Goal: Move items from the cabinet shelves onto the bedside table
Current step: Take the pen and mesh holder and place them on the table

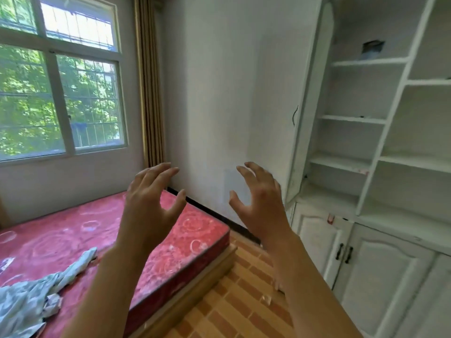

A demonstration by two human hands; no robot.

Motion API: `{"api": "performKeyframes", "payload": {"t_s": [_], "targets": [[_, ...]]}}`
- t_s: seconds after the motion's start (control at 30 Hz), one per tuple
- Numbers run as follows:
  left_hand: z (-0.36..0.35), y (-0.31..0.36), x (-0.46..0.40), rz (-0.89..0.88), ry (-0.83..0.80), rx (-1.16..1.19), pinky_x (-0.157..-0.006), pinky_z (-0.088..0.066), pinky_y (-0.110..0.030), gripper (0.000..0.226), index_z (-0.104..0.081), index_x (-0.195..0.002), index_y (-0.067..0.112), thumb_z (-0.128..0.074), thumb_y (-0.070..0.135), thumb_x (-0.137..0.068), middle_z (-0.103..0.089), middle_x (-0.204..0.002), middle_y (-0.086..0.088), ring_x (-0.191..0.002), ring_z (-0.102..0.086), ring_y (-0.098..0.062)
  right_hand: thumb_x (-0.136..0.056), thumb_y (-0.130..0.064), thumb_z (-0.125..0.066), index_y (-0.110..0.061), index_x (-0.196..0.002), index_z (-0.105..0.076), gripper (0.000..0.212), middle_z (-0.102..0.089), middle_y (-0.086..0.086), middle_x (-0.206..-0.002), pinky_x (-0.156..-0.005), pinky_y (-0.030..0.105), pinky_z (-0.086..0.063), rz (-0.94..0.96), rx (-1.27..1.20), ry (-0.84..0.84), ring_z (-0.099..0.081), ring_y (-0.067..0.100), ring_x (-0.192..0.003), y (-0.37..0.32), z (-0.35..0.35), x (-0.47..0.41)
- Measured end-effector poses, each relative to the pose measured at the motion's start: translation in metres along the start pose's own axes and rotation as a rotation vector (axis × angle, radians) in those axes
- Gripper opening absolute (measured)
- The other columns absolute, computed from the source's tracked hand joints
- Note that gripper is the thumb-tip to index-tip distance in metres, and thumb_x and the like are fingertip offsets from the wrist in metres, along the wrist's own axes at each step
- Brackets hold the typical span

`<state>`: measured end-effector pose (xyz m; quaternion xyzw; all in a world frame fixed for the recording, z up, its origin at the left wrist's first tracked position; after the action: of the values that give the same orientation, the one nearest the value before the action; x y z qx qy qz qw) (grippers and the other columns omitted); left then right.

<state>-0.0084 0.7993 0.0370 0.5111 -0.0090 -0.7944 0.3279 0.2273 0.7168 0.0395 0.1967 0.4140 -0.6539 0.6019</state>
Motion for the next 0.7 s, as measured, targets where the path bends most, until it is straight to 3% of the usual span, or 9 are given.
{"api": "performKeyframes", "payload": {"t_s": [0.23,0.4,0.53,0.7], "targets": [[-0.093,0.073,-0.046,-0.1,0.032,0.145,-0.112,-0.045,-0.055,0.056,-0.064,-0.139,0.017,-0.056,0.047,-0.093,-0.061,-0.144,-0.003,-0.136,-0.048,-0.022,-0.095,-0.048,-0.056,-0.025,-0.149,-0.052,0.059,-0.049,-0.002,-0.156,-0.119,0.053,-0.038,-0.047,0.14,0.039,-0.043,0.021,-0.145,0.097,0.065,-0.015],[-0.145,0.11,-0.073,-0.177,-0.017,0.186,-0.114,-0.042,-0.047,0.055,-0.063,-0.14,0.019,-0.057,0.049,-0.094,-0.06,-0.146,0.0,-0.138,-0.048,-0.023,-0.095,-0.046,-0.056,-0.024,-0.149,-0.052,0.059,-0.049,-0.001,-0.156,-0.117,0.052,-0.038,-0.104,0.229,0.075,-0.042,0.022,-0.145,0.148,0.098,-0.018],[-0.183,0.133,-0.095,-0.22,-0.054,0.251,-0.114,-0.044,-0.051,0.055,-0.063,-0.14,0.02,-0.056,0.049,-0.094,-0.06,-0.147,0.0,-0.138,-0.048,-0.025,-0.095,-0.047,-0.054,-0.024,-0.15,-0.051,0.059,-0.048,-0.001,-0.156,-0.119,0.051,-0.035,-0.153,0.289,0.097,-0.041,0.022,-0.147,0.18,0.12,-0.016],[-0.234,0.158,-0.126,-0.277,-0.085,0.329,-0.112,-0.043,-0.041,0.055,-0.06,-0.142,0.024,-0.055,0.052,-0.095,-0.057,-0.149,0.004,-0.14,-0.046,-0.02,-0.095,-0.045,-0.058,-0.024,-0.147,-0.053,0.057,-0.05,-0.001,-0.154,-0.117,0.053,-0.038,-0.192,0.368,0.154,-0.043,0.021,-0.144,0.217,0.145,-0.029]]}}
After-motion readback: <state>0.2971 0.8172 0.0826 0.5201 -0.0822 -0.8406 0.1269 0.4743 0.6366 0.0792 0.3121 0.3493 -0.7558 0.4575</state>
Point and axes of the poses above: each hand's wrist, its own x-axis away from the middle knuckle, its own z-axis out of the back of the hand, y = z × x, the point moved 1 cm from there along -x, towards the middle knuckle
